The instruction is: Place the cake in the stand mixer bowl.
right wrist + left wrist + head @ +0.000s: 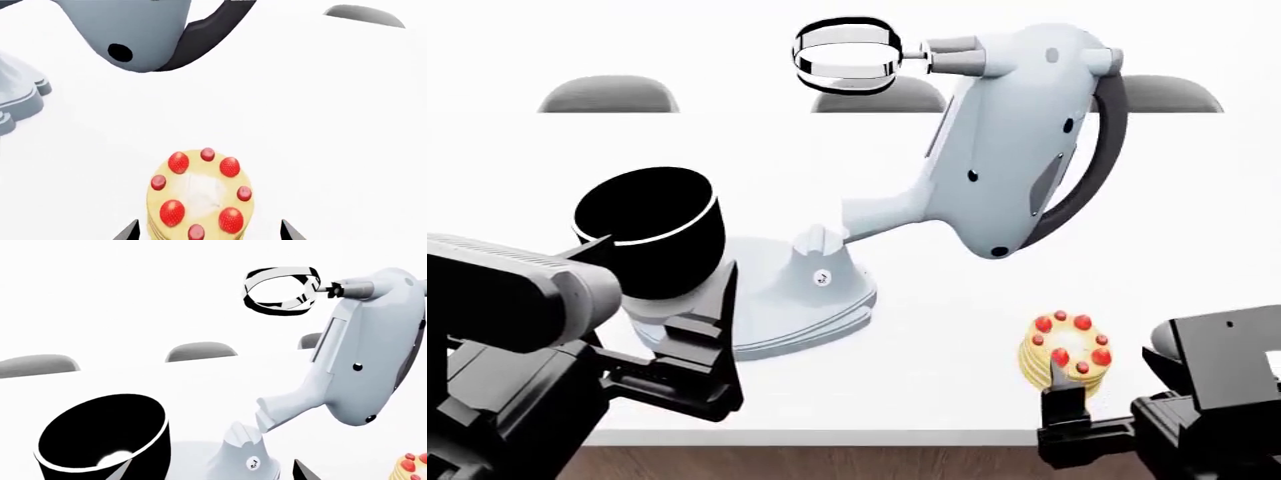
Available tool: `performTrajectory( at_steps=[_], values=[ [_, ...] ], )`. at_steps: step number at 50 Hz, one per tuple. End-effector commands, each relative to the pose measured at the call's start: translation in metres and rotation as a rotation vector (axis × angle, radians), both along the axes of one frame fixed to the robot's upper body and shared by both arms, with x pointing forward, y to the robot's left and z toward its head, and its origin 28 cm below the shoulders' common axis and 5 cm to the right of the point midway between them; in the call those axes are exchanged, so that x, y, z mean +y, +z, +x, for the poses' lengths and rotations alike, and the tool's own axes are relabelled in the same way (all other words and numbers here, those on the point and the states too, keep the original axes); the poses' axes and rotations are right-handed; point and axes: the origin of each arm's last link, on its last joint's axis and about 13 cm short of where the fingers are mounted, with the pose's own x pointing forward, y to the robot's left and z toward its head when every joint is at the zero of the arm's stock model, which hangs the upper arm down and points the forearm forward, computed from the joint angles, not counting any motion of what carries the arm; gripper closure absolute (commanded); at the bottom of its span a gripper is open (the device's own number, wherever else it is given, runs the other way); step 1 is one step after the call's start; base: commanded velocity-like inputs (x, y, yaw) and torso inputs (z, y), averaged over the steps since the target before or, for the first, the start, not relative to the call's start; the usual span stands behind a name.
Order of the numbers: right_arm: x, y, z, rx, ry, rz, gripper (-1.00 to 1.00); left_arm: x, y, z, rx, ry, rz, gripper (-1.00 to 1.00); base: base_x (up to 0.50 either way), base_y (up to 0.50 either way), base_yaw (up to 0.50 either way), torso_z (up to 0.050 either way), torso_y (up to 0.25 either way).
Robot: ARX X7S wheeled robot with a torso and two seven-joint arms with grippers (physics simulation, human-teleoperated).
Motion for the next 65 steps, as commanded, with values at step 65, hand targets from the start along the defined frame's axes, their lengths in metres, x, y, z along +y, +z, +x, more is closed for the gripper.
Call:
performTrajectory(
  at_steps=[65],
  values=[
    [-0.008, -0.039, 0.018, 0.092, 0.022, 0.064, -1.00, -0.001, 0.000, 0.002, 0.002, -0.008, -0.004, -1.00, 0.00, 0.00, 0.00, 0.000, 0.000]
  ],
)
